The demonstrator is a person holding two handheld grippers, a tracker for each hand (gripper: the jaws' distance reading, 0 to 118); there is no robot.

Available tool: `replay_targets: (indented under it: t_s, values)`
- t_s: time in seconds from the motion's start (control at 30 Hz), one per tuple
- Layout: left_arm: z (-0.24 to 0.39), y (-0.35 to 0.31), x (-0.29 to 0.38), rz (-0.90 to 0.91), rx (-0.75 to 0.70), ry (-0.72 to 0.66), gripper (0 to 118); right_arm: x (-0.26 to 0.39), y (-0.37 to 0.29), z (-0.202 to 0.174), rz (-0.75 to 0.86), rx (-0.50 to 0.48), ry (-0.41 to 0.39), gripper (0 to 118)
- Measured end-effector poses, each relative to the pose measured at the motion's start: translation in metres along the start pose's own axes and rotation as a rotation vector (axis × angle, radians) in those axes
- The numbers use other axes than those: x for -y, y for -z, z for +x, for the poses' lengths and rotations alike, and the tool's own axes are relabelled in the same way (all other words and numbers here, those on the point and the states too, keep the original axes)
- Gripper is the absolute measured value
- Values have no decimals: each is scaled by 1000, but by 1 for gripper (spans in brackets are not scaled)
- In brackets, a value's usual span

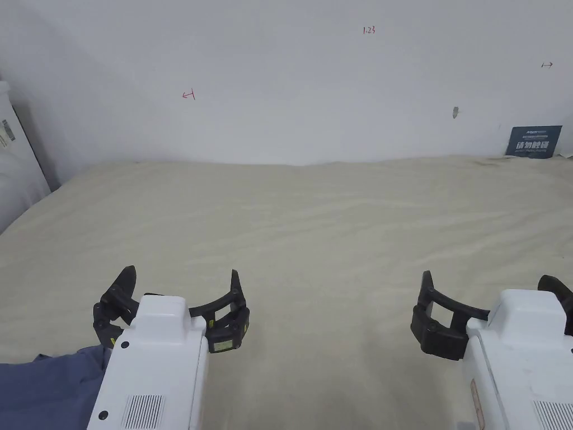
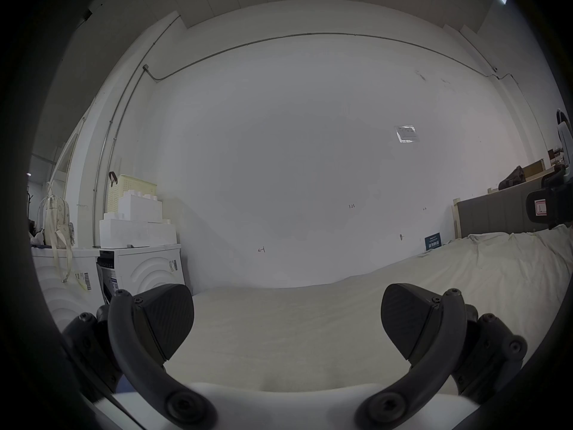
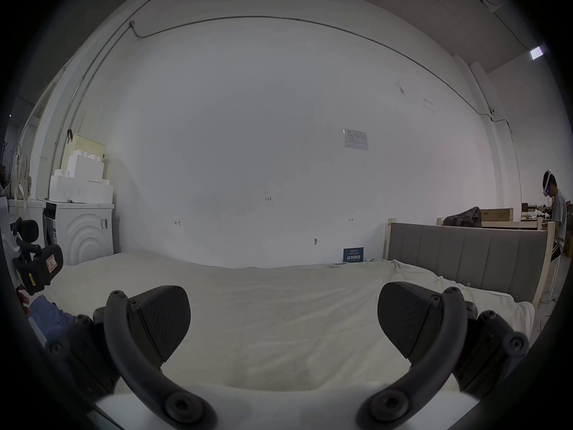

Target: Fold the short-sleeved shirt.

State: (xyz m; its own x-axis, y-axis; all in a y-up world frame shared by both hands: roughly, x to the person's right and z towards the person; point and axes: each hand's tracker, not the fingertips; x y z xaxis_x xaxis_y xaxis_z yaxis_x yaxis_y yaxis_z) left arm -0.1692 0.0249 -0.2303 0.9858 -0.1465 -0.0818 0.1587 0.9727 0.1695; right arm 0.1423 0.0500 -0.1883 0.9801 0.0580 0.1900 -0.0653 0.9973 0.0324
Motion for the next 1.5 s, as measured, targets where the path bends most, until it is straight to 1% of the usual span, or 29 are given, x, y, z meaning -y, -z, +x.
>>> replay_targets:
  t_s: [0.1,0.17,0.3,0.43,0.5,0.57,0.63,0.67,0.77,0.83,0.93,1.07,1.2,1.27,1.33,1.4,1.43,1.5]
  values:
    - [-1,0,-1,2,-2,-5,118,-2,1,1,-26,2,7,118]
    - [-2,0,-2,1,0,-6,118,-6,3,1,-72,-1,35,118]
    - [-4,-1,-3,-2,2,-9,118,-17,11,-1,-271,76,92,118]
    - [-6,-2,-3,0,2,-15,118,-25,25,-1,-508,166,152,118]
    - [-6,-2,-4,0,3,-16,118,-26,29,2,-577,165,191,118]
    - [-7,-2,-5,2,1,-18,118,-24,31,5,-618,132,252,118]
    - [-7,-2,-5,3,2,-22,118,-22,32,7,-637,135,299,118]
    - [-7,-2,-5,4,1,-24,118,-22,32,7,-643,145,307,118]
    - [-7,-2,-6,7,1,-22,118,-22,32,4,-651,173,293,118]
    - [-7,-2,-7,9,1,-20,118,-21,30,2,-625,168,273,118]
    - [-8,-2,-8,11,0,-20,118,-22,27,-3,-591,153,218,118]
    - [-10,-1,-7,8,-4,-27,118,-21,27,-7,-577,126,190,118]
    - [-11,-2,-7,10,-4,-30,118,-22,26,-11,-548,88,95,118]
    - [-12,-2,-7,9,-2,-25,118,-23,26,-9,-543,72,109,118]
    - [-12,-3,-7,10,-4,-24,118,-25,25,-7,-547,60,152,118]
    - [-13,-3,-7,10,-4,-27,118,-25,24,-8,-553,73,163,118]
    - [-14,-3,-7,10,-6,-29,118,-25,22,-7,-528,71,174,118]
    - [-14,-2,-7,10,-6,-31,118,-21,18,-4,-450,17,191,118]
